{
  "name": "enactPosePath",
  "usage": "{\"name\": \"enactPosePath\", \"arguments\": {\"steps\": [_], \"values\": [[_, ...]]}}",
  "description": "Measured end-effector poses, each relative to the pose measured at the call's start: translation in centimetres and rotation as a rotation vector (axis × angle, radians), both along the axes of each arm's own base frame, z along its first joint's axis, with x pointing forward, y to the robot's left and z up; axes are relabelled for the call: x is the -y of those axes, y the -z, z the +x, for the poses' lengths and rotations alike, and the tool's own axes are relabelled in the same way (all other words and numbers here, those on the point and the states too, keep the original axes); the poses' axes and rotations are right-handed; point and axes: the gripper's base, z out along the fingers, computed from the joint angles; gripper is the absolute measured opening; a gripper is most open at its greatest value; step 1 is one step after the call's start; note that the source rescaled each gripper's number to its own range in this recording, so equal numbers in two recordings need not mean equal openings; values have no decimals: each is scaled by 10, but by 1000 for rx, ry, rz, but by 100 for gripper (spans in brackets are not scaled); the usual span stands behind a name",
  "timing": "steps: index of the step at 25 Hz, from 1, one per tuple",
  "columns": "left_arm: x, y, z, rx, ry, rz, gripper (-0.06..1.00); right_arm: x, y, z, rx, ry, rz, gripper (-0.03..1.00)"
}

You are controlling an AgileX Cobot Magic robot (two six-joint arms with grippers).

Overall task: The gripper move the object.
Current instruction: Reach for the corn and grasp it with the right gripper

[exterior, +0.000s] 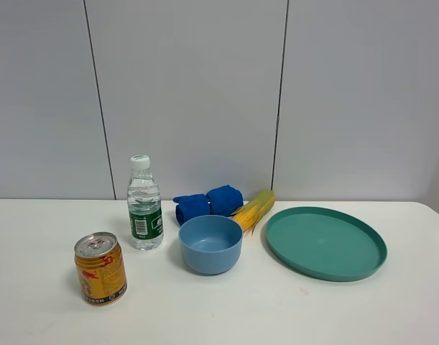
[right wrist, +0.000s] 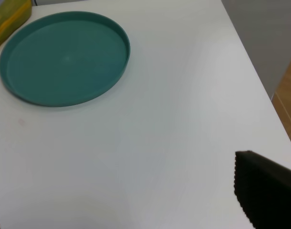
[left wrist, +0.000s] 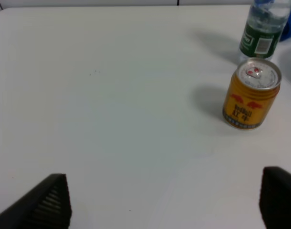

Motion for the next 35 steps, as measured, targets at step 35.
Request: {"name": "enactPosePath", "arguments": {"steps": [35], "values": [[0, 0, 0, 0, 0, 0, 100, 0, 0, 0, 0, 0, 0, 100]]}}
